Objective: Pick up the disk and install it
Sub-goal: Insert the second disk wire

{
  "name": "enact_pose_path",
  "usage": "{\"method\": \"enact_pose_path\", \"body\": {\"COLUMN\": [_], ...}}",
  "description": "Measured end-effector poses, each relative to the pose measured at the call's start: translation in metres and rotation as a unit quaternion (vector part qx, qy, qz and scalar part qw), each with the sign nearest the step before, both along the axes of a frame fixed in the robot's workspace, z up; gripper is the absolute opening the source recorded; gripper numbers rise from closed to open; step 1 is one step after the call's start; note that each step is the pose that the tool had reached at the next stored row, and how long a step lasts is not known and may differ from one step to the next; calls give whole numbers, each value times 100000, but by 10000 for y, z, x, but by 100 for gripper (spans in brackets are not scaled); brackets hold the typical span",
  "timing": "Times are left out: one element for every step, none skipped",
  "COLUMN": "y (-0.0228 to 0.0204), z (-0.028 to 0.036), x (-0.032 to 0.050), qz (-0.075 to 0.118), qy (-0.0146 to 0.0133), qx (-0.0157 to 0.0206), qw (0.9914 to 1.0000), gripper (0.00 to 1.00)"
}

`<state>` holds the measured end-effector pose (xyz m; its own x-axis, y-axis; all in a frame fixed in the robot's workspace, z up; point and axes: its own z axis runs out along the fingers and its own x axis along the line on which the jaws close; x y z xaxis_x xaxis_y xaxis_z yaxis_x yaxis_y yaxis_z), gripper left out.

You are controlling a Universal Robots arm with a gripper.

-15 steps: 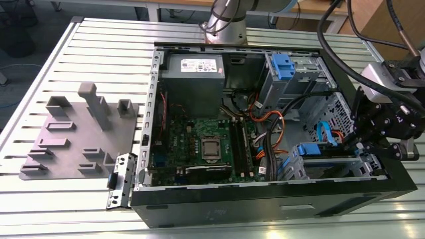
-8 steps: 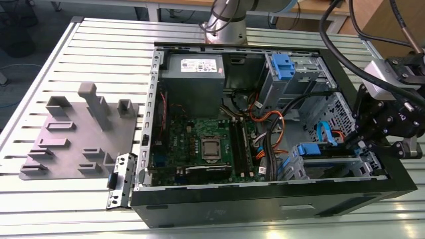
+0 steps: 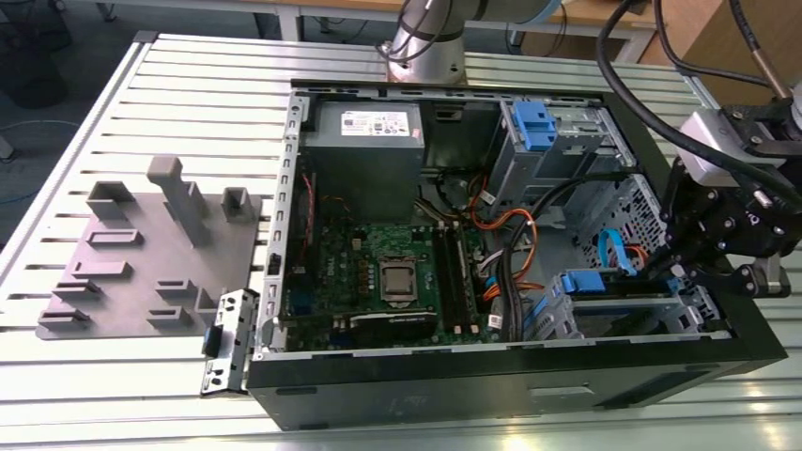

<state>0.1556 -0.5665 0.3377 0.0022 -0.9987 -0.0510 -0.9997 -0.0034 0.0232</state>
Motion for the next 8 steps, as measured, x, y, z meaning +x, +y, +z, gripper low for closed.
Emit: {"method": "enact_pose_path", "body": {"y": [2, 6, 22, 33, 44, 53, 55, 55], "z": [-2, -2, -3, -4, -5, -5, -6, -7], "x": [-11, -20, -24, -24, -25, -27, -31, -33], "qz": [0, -2, 1, 1, -1, 4, -1, 0], "qy": [-24, -41, -48, -52, -51, -52, -58, -71], "qx": [6, 5, -7, -4, -8, -27, -42, -51], "qw": [100000, 100000, 100000, 100000, 100000, 100000, 100000, 100000], "gripper": [17, 17, 17, 17, 17, 17, 17, 17]}}
